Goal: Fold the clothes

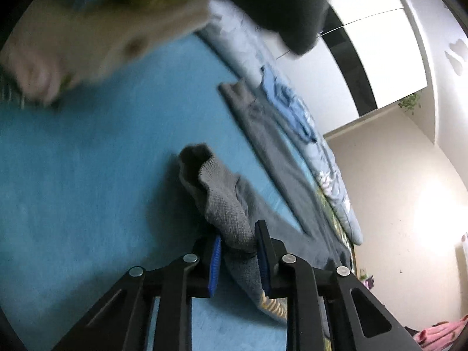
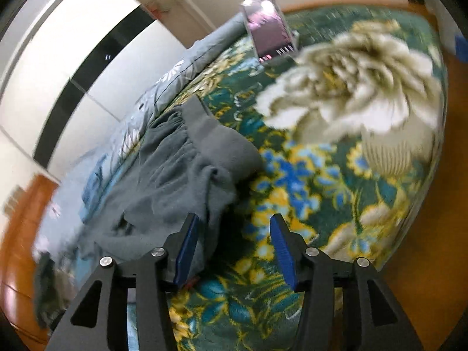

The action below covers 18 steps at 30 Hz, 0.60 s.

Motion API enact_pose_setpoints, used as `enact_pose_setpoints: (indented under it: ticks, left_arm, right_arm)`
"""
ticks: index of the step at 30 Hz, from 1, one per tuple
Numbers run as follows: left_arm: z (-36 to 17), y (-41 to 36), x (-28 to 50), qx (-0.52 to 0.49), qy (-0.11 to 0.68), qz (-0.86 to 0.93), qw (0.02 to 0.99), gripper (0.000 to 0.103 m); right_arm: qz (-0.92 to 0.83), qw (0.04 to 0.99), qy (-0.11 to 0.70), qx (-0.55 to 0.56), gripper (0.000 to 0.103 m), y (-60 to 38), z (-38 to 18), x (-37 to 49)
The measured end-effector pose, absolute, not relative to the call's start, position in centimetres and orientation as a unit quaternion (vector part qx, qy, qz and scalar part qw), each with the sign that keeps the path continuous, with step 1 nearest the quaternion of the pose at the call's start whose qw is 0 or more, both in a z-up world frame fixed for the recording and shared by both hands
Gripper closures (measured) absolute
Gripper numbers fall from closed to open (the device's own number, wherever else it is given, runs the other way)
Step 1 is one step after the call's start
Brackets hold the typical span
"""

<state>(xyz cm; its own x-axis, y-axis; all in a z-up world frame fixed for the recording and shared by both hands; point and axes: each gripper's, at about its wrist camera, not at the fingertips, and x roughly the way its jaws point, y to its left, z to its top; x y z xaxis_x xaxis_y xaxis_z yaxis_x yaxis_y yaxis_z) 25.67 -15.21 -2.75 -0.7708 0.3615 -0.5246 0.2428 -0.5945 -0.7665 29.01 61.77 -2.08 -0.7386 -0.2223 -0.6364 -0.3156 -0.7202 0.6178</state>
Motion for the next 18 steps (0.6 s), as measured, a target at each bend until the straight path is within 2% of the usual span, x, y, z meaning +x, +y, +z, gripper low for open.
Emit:
enact_pose_setpoints:
  ticks: [7, 10, 13, 18]
  left_arm:
    - [1.4, -17.1, 25.2, -0.299, -0.405, 0.864, 0.002, 0.093]
    - [1.8, -17.7, 25.0, -0.297, -0.396, 0.869, -0.008, 0.096]
    - [1.6, -17.6, 25.2, -0.305, -0.395, 0.866, -0.008, 0.096]
    - [-0.2, -17.1, 25.9, -0.335, -0.405, 0.850, -0.014, 0.095]
  right_arm:
    - [0.836, 0.002, 0.430, -0.341, 0.054, 62.2, -3.5, 27.4]
    - [0.835, -0.016, 0.435, -0.337, 0.091, 61.8, -2.8, 27.0]
    - [0.847, -0.025, 0.429, -0.311, 0.101, 61.7, -1.2, 27.5]
    - [0.849, -0.004, 0.431, -0.304, 0.101, 62.9, -0.9, 28.3]
